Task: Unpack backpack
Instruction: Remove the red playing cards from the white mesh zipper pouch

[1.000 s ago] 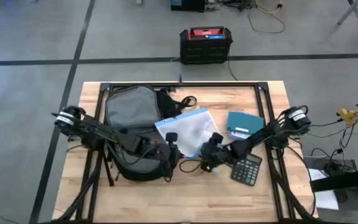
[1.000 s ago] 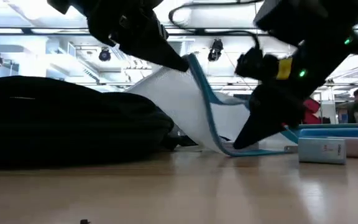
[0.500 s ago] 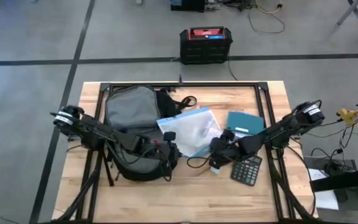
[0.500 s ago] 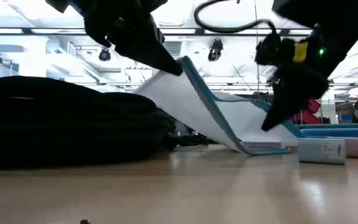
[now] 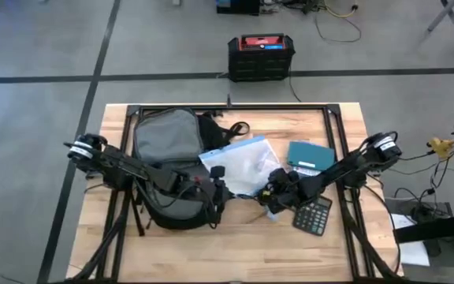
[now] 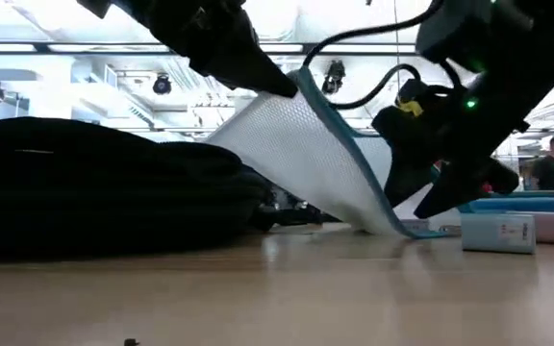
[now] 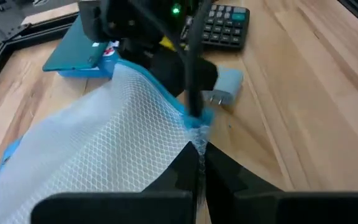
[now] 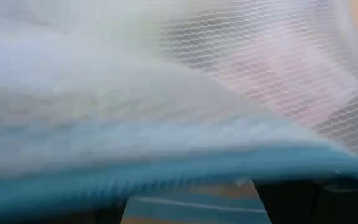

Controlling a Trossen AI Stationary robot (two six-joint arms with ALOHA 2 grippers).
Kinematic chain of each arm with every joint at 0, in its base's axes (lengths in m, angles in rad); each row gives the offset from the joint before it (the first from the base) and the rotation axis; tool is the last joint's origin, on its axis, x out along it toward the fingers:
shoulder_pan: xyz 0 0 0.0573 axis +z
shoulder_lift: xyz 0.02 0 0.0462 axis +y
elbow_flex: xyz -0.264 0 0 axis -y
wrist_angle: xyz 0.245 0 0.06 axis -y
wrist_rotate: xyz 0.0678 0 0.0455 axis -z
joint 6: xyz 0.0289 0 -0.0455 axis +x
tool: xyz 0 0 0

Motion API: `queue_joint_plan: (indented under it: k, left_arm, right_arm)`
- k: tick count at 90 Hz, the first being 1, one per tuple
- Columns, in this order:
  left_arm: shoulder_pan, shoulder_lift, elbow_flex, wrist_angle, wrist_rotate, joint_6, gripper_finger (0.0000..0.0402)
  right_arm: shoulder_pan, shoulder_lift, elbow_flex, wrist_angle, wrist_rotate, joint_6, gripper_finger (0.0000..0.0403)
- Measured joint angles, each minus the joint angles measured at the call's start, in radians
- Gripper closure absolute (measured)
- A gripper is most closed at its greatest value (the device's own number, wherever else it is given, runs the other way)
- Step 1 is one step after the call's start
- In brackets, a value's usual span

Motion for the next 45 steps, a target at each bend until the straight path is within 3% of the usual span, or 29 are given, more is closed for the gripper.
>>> queue_joint_plan:
  k: [16, 31, 45]
  left_arm:
    - [0.0, 0.002, 0.0, 0.005, 0.047, 0.0, 0.0402]
    - [-0.007, 0.002, 0.0, 0.006, 0.086, 0.035, 0.0402]
    - [-0.011, 0.003, 0.0, 0.01, 0.089, 0.057, 0.0402]
  right_arm:
    - [-0.002, -0.039, -0.002, -0.052, 0.025, 0.042, 0.0102]
    - [-0.022, -0.038, -0.002, -0.203, 0.057, 0.198, 0.0096]
    - [-0.048, -0.023, -0.003, -0.087, 0.062, 0.212, 0.0095]
